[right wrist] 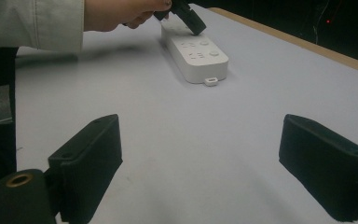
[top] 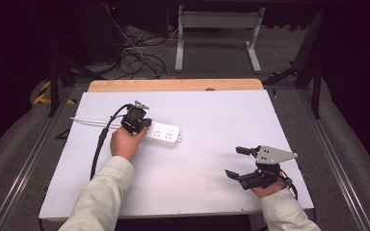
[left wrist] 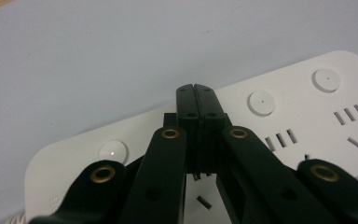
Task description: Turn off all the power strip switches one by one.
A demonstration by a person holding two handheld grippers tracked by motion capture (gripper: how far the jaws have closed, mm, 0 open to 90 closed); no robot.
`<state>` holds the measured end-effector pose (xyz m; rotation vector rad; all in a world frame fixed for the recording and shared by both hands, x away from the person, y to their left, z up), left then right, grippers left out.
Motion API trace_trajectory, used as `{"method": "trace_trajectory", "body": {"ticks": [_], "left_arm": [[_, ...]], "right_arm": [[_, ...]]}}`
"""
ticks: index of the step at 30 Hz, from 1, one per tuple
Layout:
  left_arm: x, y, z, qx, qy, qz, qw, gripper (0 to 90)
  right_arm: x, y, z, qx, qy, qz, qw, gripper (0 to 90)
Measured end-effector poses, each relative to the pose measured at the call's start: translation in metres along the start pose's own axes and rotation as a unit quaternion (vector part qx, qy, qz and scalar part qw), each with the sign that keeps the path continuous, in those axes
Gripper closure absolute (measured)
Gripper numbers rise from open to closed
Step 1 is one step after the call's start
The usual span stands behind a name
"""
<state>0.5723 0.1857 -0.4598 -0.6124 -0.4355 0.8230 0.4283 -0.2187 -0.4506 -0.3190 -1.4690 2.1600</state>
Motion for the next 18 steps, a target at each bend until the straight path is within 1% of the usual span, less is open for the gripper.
{"method": "trace_trajectory", "body": {"ticks": [1, 3, 5, 6, 9, 12, 15, 18], "left_arm": [[-0.0007, -0.0001, -0.0001, 0.0, -0.003, 0.0, 1.0, 90.0], [-0.0004, -0.0002, -0.0003, 0.0, -0.003, 0.004, 1.0, 90.0], [-0.0013, -0.0001, -0.0002, 0.001, -0.006, 0.0, 1.0, 90.0], [-0.0014, -0.0002, -0.0003, 0.001, -0.01, -0.006, 0.9999, 90.0], [-0.0035, -0.0005, -0.0005, 0.003, -0.015, -0.01, 0.9998, 90.0], [-0.004, -0.0007, -0.0006, 0.004, -0.015, -0.007, 0.9998, 90.0], [-0.0062, -0.001, -0.001, 0.004, -0.022, -0.012, 0.9997, 90.0], [-0.0056, -0.0008, -0.0009, 0.004, -0.02, -0.01, 0.9997, 90.0]], "right_arm": [[0.0, 0.0, 0.0, -0.001, 0.0, 0.0, 1.0, 13.5], [0.0, 0.0, 0.0, -0.001, 0.0, 0.0, 1.0, 13.5], [0.0001, 0.0, -0.0001, 0.0, 0.0, 0.0, 1.0, 13.5], [0.0004, 0.0001, -0.0003, 0.001, -0.001, 0.0, 1.0, 13.5], [0.0004, 0.0001, -0.0001, 0.001, 0.0, 0.001, 1.0, 13.5], [0.0003, 0.0001, -0.0004, 0.001, -0.001, 0.0, 1.0, 13.5], [0.0006, 0.0001, -0.0003, 0.0, -0.002, 0.0, 1.0, 13.5], [0.0004, 0.0002, -0.0001, 0.001, -0.001, 0.0, 1.0, 13.5]]}}
Point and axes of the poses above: each handheld gripper's, and its own axes: z roughly backward along the jaws, y roughly out of its underside, x roughly to its left, the point moved 1 cm from there along -z, roughly forward along the jaws, and after that the axes turned 8 degrees about -z, right-handed, at the moved point
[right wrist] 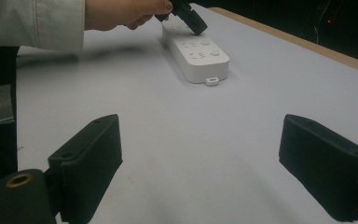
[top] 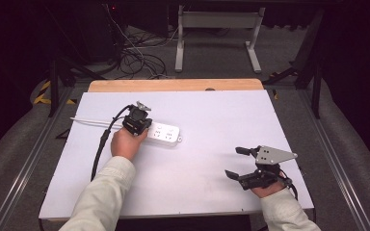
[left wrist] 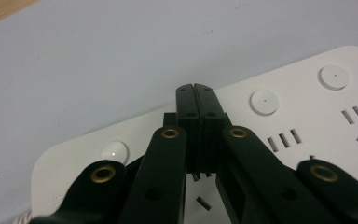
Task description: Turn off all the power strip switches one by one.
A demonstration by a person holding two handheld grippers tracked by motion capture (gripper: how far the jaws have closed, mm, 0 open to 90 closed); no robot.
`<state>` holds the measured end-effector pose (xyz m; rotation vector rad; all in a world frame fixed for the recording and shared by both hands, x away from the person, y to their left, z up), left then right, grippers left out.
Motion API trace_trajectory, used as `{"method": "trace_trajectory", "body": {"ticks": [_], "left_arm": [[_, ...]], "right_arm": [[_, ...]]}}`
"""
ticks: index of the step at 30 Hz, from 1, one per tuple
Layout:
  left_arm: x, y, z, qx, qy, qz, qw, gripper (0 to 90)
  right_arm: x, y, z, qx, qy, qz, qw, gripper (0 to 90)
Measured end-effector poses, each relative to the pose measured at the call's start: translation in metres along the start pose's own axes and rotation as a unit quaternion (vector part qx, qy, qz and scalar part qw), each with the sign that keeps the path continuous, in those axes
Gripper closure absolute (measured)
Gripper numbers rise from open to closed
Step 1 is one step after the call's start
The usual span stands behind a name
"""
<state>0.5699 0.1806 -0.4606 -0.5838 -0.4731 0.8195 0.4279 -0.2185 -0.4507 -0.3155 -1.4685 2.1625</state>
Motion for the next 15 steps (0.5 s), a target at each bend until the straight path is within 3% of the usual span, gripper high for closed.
{"method": "trace_trajectory", "body": {"ticks": [6, 8, 10, 11, 12, 14, 15], "left_arm": [[-0.002, -0.001, -0.001, 0.007, -0.008, -0.006, 0.9999, 90.0], [-0.002, 0.0, -0.001, 0.001, -0.008, 0.0, 1.0, 90.0], [-0.003, -0.003, 0.005, 0.0, -0.018, -0.01, 0.9998, 90.0], [0.002, -0.007, 0.022, -0.05, 0.003, 0.009, 0.9987, 90.0], [0.005, -0.01, 0.031, -0.075, 0.014, 0.023, 0.9968, 90.0], [0.007, -0.013, 0.038, -0.081, 0.015, 0.019, 0.9964, 90.0], [0.008, -0.016, 0.043, -0.078, 0.004, 0.006, 0.9969, 90.0]], "right_arm": [[0.0, 0.0, 0.0, -0.001, 0.0, 0.0, 1.0, 13.5], [0.0, 0.0, 0.0, -0.001, 0.0, 0.0, 1.0, 13.5], [0.0, 0.0, 0.001, -0.003, 0.0, 0.0, 1.0, 13.5], [-0.001, 0.0, 0.001, -0.003, 0.0, 0.0, 1.0, 13.4], [-0.001, 0.0, 0.001, -0.003, 0.0, -0.002, 1.0, 13.4], [-0.002, 0.0, 0.001, -0.002, 0.0, -0.003, 1.0, 13.4], [-0.002, 0.0, 0.0, -0.001, 0.001, -0.004, 1.0, 13.4]]}}
Point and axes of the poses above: each handheld gripper's, and its own axes: z roughly backward along the jaws, y roughly out of its underside, x roughly to its left, the point moved 1 cm from there along -z, roughly forward along the jaws, and after that the axes turned 8 degrees about -z, right-handed, at the moved point
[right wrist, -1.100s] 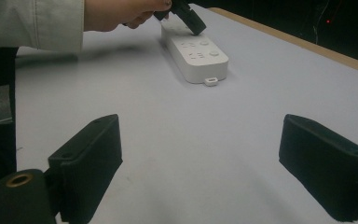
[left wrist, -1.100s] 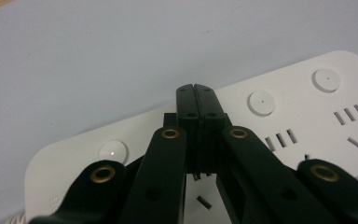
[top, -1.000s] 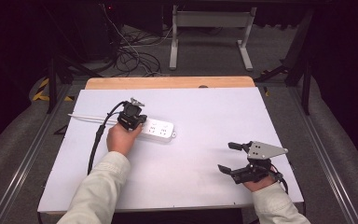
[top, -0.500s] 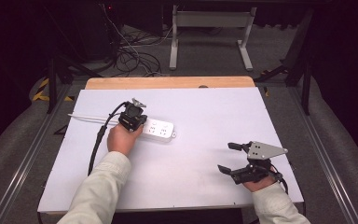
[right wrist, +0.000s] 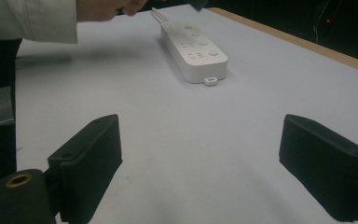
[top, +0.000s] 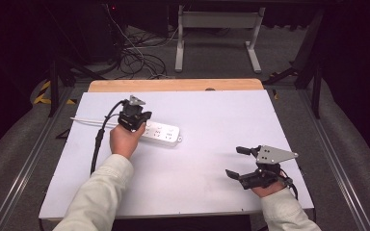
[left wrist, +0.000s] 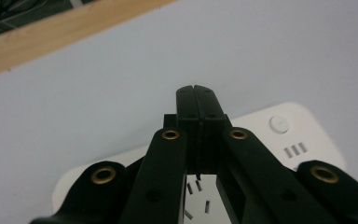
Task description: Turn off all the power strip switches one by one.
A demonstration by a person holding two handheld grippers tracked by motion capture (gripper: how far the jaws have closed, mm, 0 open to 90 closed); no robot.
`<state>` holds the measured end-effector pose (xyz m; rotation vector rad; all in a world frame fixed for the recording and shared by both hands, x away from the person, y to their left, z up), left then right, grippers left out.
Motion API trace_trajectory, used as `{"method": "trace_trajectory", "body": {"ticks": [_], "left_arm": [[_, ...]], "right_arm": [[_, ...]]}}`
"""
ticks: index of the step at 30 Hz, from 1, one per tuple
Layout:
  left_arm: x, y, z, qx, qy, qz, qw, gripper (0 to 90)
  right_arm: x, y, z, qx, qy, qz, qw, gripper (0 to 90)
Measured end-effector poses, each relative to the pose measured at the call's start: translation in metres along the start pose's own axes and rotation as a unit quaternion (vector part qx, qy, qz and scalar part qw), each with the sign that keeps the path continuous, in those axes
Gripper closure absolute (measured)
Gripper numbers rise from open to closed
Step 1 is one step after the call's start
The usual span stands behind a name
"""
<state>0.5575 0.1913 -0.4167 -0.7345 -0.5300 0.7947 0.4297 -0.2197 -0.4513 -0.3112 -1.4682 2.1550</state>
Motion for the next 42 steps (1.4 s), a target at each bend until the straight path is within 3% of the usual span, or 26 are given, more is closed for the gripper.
{"method": "trace_trajectory", "body": {"ticks": [3, 7, 12, 19, 42], "left_arm": [[0.006, 0.001, 0.005, 0.01, -0.004, 0.002, 0.9999, 90.0], [0.013, 0.012, -0.001, 0.038, -0.014, 0.005, 0.9992, 90.0], [0.024, 0.021, -0.006, 0.055, -0.025, 0.014, 0.9981, 90.0], [0.03, 0.031, -0.016, 0.077, -0.024, 0.016, 0.9966, 90.0], [0.029, 0.036, -0.028, 0.078, -0.024, 0.011, 0.9966, 90.0]], "right_arm": [[0.001, 0.0, -0.001, 0.001, -0.001, 0.002, 1.0, 13.4], [0.002, 0.0, 0.0, 0.0, 0.001, 0.002, 1.0, 13.4], [0.002, 0.0, 0.0, 0.001, 0.001, 0.002, 1.0, 13.4], [0.001, 0.0, -0.001, 0.001, 0.0, 0.002, 1.0, 13.4], [0.0, 0.0, -0.001, 0.002, -0.001, 0.002, 1.0, 13.3]]}}
Point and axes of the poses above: each handheld gripper's, and its own axes: z roughly backward along the jaws, y roughly out of its underside, x roughly to its left, the point moved 1 cm from there along -z, roughly forward along the jaws, and after that the axes turned 8 degrees about -z, right-handed, at the moved point
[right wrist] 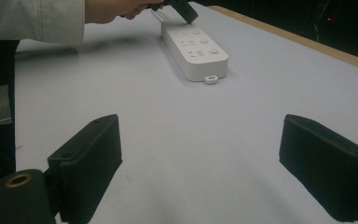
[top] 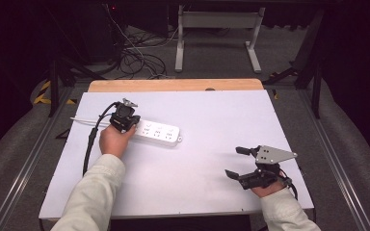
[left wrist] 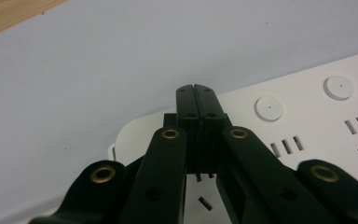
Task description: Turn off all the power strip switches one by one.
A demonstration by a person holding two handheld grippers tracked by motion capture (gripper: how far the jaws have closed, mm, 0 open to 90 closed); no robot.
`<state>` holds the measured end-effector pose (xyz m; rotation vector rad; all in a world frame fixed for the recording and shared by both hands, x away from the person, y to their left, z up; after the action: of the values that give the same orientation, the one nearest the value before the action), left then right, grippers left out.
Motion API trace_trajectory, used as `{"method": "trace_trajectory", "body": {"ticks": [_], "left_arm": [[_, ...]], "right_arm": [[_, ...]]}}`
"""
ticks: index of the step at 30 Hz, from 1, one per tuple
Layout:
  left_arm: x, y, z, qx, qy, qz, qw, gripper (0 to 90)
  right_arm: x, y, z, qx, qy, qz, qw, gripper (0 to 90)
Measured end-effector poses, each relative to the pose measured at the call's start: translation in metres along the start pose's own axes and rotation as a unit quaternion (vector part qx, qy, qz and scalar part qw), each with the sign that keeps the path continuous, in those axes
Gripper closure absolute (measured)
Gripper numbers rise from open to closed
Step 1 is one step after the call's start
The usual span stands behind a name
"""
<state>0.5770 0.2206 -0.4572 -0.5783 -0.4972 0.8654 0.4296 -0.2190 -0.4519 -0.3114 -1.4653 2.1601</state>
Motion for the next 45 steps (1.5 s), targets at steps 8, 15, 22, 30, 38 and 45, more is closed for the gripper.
{"method": "trace_trajectory", "body": {"ticks": [8, 15, 22, 30, 38, 45], "left_arm": [[-0.004, 0.0, -0.002, 0.007, -0.006, -0.001, 1.0, 90.0], [-0.007, 0.0, -0.002, 0.005, -0.018, -0.013, 0.9997, 90.0], [-0.008, 0.001, -0.003, 0.003, -0.023, -0.008, 0.9997, 90.0], [-0.009, -0.001, -0.003, 0.016, -0.022, -0.012, 0.9996, 90.0], [-0.009, -0.007, 0.011, -0.019, 0.008, 0.014, 0.9997, 90.0], [-0.016, -0.012, 0.051, -0.082, 0.025, -0.002, 0.9963, 90.0]], "right_arm": [[0.0, 0.0, 0.0, 0.001, -0.001, 0.0, 1.0, 13.3], [0.001, 0.0, 0.0, 0.001, -0.002, 0.001, 1.0, 13.3], [0.001, 0.0, 0.0, 0.001, -0.001, 0.002, 1.0, 13.3], [0.001, 0.0, 0.0, 0.0, -0.003, 0.001, 1.0, 13.3], [0.0, 0.0, 0.001, -0.003, -0.002, -0.001, 1.0, 13.3], [0.0, 0.0, 0.001, -0.001, 0.0, -0.002, 1.0, 13.2]]}}
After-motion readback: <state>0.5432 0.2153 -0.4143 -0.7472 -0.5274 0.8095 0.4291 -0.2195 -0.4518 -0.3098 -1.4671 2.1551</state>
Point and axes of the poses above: each handheld gripper's, and its own axes: z roughly backward along the jaws, y roughly out of its underside, x roughly to its left, the point moved 1 cm from there along -z, roughly forward along the jaws, and after that the axes turned 8 degrees about -z, right-handed, at the moved point
